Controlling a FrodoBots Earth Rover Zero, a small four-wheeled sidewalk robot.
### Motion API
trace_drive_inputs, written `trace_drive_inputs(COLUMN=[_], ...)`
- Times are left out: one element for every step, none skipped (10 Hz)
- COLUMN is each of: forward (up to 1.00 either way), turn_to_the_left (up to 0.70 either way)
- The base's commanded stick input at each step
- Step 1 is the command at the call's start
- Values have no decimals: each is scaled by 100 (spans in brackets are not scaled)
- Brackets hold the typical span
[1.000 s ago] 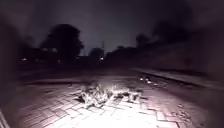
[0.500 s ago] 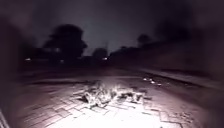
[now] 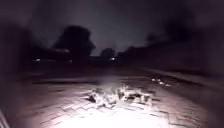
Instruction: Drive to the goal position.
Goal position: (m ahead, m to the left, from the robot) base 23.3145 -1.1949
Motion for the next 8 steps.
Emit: trace_drive_inputs(forward=[70, 70, 70, 70, 70, 70, 70, 70], turn_to_the_left=[35, 35, 35, 35, 35, 35, 35, 35])
